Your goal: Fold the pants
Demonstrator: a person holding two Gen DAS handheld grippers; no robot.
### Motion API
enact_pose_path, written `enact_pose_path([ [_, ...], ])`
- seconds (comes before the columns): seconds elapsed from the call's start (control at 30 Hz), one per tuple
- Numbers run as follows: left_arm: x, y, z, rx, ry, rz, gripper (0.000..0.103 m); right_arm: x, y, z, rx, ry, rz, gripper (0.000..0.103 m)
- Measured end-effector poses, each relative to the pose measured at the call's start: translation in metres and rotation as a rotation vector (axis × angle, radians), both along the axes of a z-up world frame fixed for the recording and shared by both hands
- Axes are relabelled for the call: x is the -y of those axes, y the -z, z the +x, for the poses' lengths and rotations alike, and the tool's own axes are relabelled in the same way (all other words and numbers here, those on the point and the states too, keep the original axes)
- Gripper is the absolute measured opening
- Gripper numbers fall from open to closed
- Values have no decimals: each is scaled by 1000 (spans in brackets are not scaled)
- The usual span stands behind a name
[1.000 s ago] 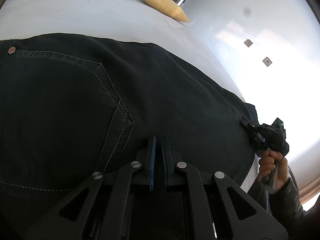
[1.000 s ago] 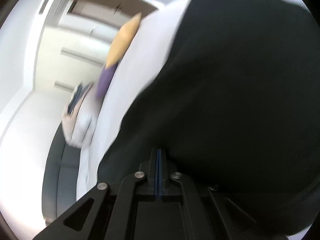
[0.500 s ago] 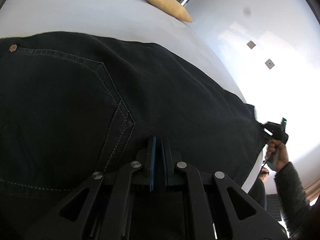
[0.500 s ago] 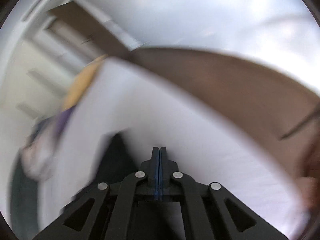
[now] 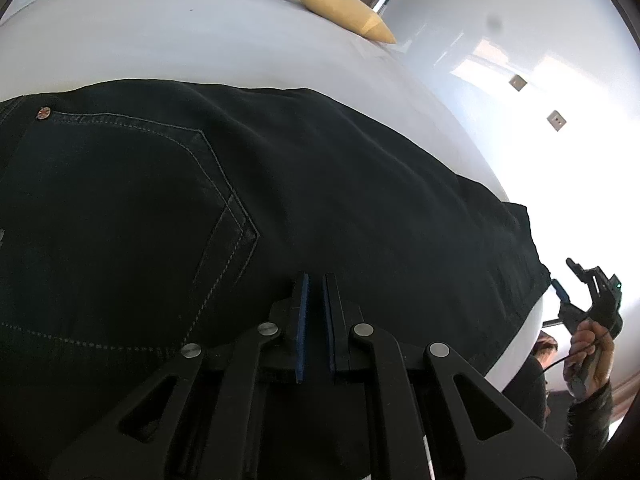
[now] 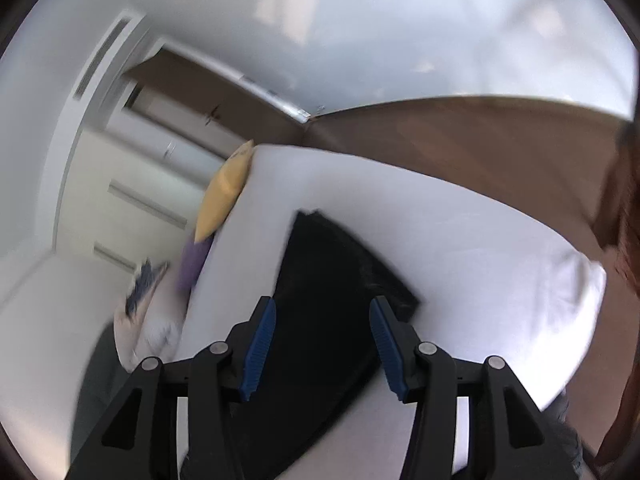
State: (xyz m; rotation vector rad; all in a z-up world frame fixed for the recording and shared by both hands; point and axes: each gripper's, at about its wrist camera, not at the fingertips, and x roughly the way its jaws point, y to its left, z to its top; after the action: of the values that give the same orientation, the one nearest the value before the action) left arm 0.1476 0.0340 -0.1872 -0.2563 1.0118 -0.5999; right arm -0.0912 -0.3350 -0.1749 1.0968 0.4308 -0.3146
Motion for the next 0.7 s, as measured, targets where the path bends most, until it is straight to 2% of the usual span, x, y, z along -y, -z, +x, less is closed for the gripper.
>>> enact_pose_path([
  [0.03,-1,-2,0,1,-4,-1,8,6,2,-3,19,1,28,47],
  [0.17,5,-2,-1,-3,-17,11,8,13,10,-19,79,-21,138,45],
  [0.2,6,-2,-1,1,-10,21,8,11,10,-18,79,-28,140,44],
  [0.47,7,1,-3,0,-5,13,8,0,13,-25,-14,-8,166,38],
  [0.7,6,2,-4,1,-5,8,8,-8,25,-16,-39,-38,196,38],
])
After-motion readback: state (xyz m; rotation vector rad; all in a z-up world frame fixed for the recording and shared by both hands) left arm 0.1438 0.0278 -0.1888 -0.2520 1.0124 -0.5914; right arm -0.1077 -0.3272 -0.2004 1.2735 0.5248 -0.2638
